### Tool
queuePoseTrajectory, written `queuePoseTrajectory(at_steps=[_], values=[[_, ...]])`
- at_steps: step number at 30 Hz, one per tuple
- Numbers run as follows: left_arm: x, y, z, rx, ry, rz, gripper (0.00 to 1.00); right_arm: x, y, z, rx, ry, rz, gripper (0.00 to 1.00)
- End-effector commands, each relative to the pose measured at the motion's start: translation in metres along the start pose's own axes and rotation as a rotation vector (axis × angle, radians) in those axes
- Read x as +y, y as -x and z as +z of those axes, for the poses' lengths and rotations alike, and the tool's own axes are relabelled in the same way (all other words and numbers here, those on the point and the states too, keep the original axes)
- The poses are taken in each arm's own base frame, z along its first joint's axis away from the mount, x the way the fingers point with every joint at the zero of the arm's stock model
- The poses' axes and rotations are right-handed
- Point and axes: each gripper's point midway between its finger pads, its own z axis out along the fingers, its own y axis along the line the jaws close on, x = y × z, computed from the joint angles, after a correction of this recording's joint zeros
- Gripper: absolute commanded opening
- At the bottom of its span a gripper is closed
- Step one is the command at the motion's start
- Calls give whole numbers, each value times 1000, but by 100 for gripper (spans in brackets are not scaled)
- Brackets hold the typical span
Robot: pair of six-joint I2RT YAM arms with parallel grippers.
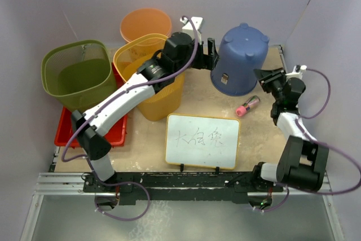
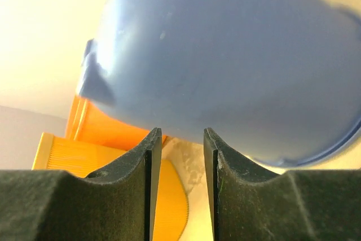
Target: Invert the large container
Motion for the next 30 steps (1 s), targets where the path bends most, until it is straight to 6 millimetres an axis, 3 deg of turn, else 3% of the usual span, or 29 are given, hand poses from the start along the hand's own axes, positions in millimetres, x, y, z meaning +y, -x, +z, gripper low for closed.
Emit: queuePoseTrajectory(at_steps=[1,4,6,11,14,18,23,26,30], values=[[-9,48,-43,-120,-25,28,79,6,16,-17,-3,-101,-251,39],[-3,54,-56,-166,-7,32,80,40,15,-17,25,-44,-349,41],[-1,44,-54,-160,-12,29,81,74,10,-14,51,11,-439,41],[-8,29,-55,-124,-72,37,81,158,-40,4,183,164,-645,45],[-1,24,-62,-132,-56,35,81,179,-72,26,225,146,-761,48],[12,24,-81,-155,-11,35,81,178,-94,62,298,77,-799,49],[26,27,-108,-180,44,30,81,151,-107,101,396,-50,-887,49],[30,30,-121,-190,60,36,81,138,-95,114,383,-148,-956,51],[31,31,-129,-200,58,37,81,114,-43,132,224,-375,-1070,58]])
